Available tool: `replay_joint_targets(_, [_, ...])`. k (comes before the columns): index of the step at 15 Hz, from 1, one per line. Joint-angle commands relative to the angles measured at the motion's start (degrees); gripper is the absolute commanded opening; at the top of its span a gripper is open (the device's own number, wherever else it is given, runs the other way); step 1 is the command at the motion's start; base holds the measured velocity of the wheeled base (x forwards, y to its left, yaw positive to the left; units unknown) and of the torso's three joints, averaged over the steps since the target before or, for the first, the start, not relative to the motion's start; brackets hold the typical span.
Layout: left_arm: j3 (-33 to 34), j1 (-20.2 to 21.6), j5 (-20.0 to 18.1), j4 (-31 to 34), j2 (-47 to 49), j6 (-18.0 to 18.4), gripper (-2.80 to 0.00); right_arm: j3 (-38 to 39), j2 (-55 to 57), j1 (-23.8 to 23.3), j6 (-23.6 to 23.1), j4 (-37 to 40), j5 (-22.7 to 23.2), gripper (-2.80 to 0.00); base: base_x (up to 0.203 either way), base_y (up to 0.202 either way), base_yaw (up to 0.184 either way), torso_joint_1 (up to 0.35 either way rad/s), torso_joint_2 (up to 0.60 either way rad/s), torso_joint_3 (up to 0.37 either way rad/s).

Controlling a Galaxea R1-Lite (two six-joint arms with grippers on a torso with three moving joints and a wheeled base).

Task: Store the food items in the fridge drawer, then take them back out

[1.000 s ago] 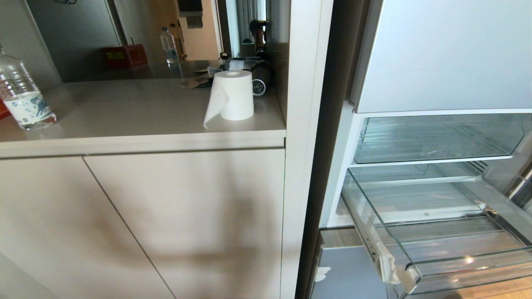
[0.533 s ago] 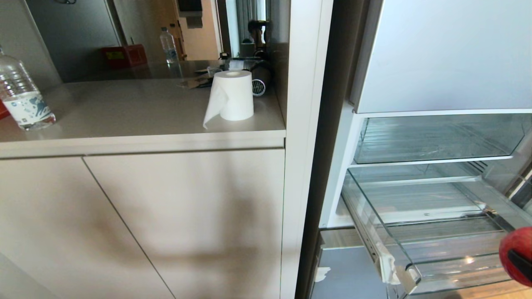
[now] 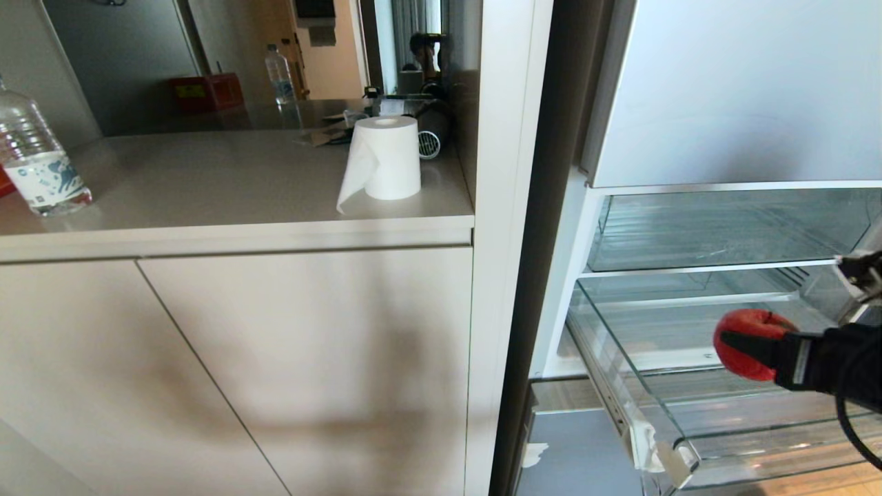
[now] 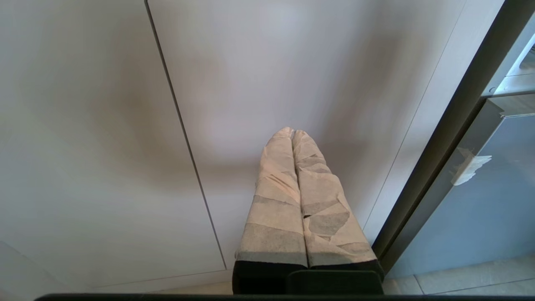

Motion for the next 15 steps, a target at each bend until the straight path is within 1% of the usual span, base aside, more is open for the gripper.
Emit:
replay_joint_targets(1, [0.0, 0.0, 0.0, 0.0, 0.1, 0.0, -2.80, -3.2, 12.9, 0.1, 0.1, -3.1, 0.3, -2.80, 0.000, 0.000, 0.000, 0.000, 0.00, 0.000])
replay_joint_targets(5, [0.0, 0.0, 0.0, 0.0, 0.1, 0.0, -2.80, -8.4, 25.4, 0.3, 0.0, -9.7, 0.5, -2.80, 0.000, 0.000, 0.000, 0.000, 0.00, 0.000])
replay_joint_targets(7, [0.0, 0.0, 0.0, 0.0, 0.1, 0.0, -2.80, -9.6, 30.6, 0.3, -0.1, -15.3, 0.5, -2.80, 0.000, 0.000, 0.000, 0.000, 0.00, 0.000])
replay_joint_targets(9, [0.0, 0.0, 0.0, 0.0, 0.1, 0.0, -2.80, -10.0, 34.1, 0.3, 0.1, -20.0, 0.4, -2.80, 0.000, 0.000, 0.000, 0.000, 0.00, 0.000])
replay_joint_targets(11, [0.0, 0.0, 0.0, 0.0, 0.1, 0.0, -2.80, -9.9, 34.7, 0.3, 0.2, -20.7, 0.5, -2.80, 0.000, 0.000, 0.000, 0.000, 0.00, 0.000])
replay_joint_targets(12, [0.0, 0.0, 0.0, 0.0, 0.1, 0.0, -2.80, -9.9, 34.6, 0.2, 0.2, -20.7, 0.4, 0.00, 0.000, 0.000, 0.000, 0.000, 0.00, 0.000])
replay_joint_targets(15, [0.0, 0.0, 0.0, 0.0, 0.1, 0.0, -2.80, -9.4, 34.9, 0.3, 0.6, -20.8, 0.5, 0.00, 0.000, 0.000, 0.000, 0.000, 0.00, 0.000])
